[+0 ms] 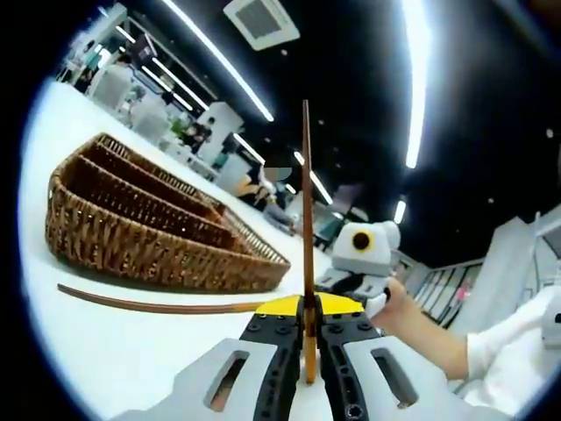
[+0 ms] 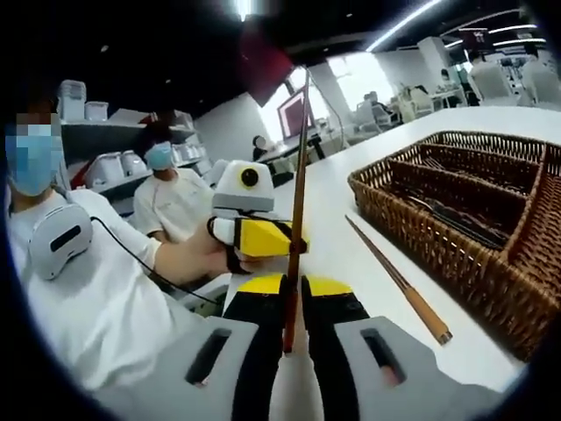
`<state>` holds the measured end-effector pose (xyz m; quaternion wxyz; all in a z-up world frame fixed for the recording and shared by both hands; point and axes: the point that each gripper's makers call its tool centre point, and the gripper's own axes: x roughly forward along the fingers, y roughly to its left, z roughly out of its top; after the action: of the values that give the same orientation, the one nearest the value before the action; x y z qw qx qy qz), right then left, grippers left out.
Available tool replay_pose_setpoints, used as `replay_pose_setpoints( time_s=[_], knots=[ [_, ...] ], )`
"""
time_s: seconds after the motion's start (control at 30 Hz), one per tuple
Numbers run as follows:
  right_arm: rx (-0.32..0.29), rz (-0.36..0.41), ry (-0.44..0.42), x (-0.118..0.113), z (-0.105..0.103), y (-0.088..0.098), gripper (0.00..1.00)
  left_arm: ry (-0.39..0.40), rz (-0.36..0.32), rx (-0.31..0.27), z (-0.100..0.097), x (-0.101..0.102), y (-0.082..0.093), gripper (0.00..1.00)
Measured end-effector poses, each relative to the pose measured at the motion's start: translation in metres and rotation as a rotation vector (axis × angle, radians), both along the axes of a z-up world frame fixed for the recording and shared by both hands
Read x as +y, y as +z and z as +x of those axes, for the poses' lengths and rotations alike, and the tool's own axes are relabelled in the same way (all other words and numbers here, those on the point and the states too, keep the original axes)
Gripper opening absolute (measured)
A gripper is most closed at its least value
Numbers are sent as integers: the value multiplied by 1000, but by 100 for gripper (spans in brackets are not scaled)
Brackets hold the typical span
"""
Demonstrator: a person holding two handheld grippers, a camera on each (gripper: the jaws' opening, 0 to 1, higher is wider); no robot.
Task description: Arrange the knives, forks, and spoons in their matching storage slots by inserting each utensil handle-first until every utensil is classified and aligned in the correct compartment
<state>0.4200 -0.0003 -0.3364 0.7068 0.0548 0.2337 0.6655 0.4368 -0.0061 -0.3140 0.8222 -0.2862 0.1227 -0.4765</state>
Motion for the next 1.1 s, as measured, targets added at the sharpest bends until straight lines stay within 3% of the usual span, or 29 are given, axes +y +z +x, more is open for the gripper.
replay_pose_setpoints(
  time_s=[0.2, 0.57, 0.93, 1.1],
  knots=[
    [40, 52, -10, -1, 1, 6, 6, -1, -2, -7, 0, -2, 4, 4],
    [92, 82, -41, -3, 1, 8, 5, -6, 21, -30, 2, -8, 7, 4],
    [148, 53, -65, -8, 2, 9, 5, 9, 143, -184, -2, -11, 11, 12],
    [167, 33, -83, -12, 6, 8, 5, 21, 174, -219, -2, -6, 12, 17]
  ],
)
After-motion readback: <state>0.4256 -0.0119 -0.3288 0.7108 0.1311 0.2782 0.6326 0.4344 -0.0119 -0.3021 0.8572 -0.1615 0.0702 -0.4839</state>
